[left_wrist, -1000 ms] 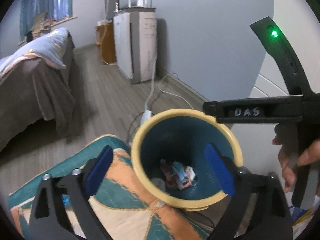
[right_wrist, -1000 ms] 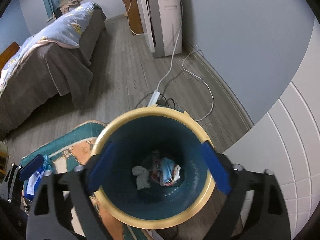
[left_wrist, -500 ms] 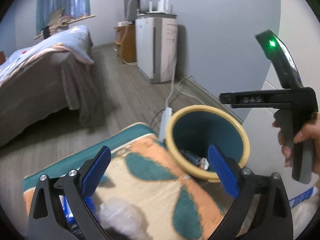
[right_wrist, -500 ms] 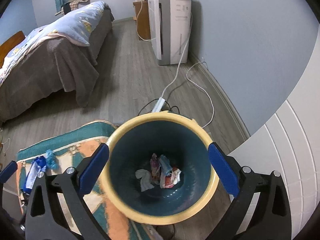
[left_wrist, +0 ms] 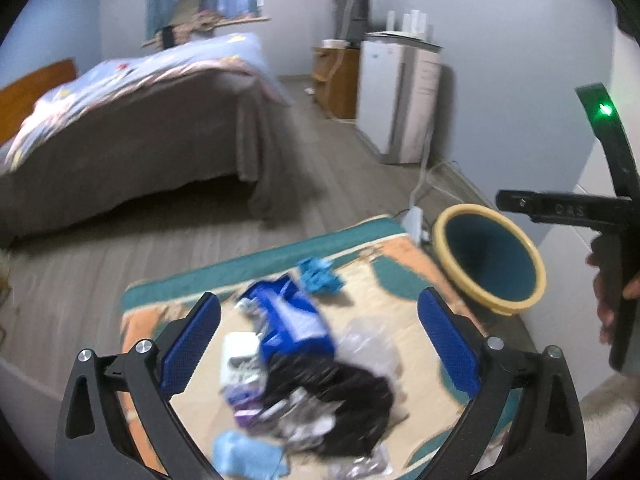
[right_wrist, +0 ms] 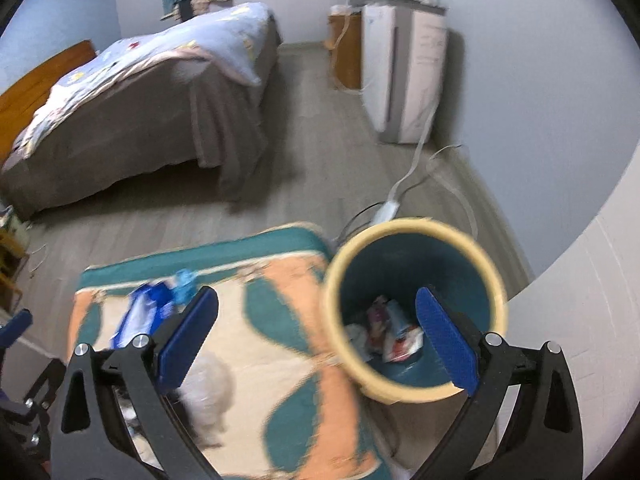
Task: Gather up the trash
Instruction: 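Grasp the black plastic bag with the right tool while the left tool grasps a blue mask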
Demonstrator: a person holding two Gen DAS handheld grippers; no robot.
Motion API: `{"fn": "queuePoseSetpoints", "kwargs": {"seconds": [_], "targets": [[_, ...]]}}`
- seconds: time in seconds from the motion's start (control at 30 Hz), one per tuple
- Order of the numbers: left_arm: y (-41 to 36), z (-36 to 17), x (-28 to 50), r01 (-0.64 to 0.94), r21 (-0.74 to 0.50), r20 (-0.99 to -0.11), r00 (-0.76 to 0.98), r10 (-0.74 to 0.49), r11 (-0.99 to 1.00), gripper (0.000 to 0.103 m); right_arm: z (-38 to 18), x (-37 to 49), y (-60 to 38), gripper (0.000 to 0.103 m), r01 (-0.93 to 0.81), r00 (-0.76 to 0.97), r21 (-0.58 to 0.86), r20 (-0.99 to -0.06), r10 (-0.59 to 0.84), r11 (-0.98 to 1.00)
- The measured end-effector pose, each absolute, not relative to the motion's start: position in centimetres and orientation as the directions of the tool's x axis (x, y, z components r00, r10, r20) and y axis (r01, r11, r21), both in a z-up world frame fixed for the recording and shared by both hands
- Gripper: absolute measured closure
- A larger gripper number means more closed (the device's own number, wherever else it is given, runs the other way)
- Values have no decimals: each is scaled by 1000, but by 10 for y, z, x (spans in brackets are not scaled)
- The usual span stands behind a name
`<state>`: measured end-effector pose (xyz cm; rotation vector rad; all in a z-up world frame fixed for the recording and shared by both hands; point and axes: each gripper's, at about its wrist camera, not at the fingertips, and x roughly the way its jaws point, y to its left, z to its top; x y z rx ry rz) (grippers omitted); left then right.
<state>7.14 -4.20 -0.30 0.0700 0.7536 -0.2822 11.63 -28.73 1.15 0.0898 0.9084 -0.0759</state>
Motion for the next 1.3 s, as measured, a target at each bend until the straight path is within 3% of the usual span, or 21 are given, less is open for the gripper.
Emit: {"fn": "queuePoseSetpoints", "kwargs": {"seconds": [0.33,0.63,1.0,1.2,1.3], "targets": [[24,-24,66,129,-24,-714,692,-107,991,5,2,112,-209,6,-14,569,8,-822,15,1000],[56,-25,70,59,-52,-716,694,-79,997,5,-22,123,-177,6,-34,502,114,-857,116,993],[77,-33,75,51,-15,-739,672,-46,999,5,-66,129,-149,6,-90,401,83,-909,113,992],[91,-36,80,21,-71,-755,652,-67,997,5,-90,113,-128,6,-144,318,101,-937,143,984],[89,-37,82,28,-63,-762,644,-66,998,5,-102,106,-125,13,-150,266,139,-948,175,979]]}}
